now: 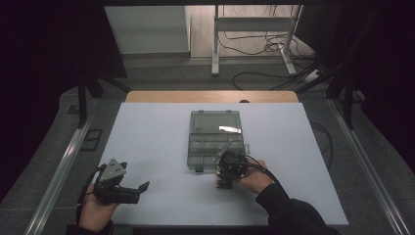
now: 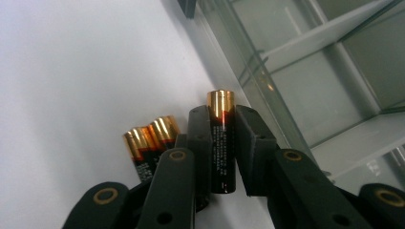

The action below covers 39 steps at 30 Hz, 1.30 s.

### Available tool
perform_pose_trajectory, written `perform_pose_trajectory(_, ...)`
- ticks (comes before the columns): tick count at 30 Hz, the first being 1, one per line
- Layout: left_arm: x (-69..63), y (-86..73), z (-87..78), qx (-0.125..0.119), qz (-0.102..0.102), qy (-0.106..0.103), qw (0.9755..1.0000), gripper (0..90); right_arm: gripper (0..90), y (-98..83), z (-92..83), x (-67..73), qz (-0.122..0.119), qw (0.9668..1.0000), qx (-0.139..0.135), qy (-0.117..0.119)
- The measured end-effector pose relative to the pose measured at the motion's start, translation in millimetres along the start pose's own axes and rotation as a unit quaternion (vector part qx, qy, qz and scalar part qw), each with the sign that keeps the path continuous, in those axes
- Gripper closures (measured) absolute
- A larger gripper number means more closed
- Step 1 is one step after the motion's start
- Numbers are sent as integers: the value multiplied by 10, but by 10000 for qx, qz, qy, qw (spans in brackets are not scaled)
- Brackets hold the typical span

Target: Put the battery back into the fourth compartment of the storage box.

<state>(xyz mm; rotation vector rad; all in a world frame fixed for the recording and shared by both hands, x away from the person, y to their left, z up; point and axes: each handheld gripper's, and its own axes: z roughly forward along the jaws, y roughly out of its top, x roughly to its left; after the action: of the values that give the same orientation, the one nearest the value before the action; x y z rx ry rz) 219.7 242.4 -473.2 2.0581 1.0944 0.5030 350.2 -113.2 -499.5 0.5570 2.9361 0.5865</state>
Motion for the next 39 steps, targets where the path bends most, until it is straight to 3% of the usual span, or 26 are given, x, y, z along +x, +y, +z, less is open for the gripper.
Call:
perform_pose_trajectory(18, 6, -4, 0, -3, -37, 2, 10000, 0, 763, -24, -265, 43, 190, 9988, -435, -67)
perform_pose_trajectory(39, 25, -5, -4, -21, -206, -77, 9998, 0, 763, -84, -551, -89, 646, 9922, -1055, -124)
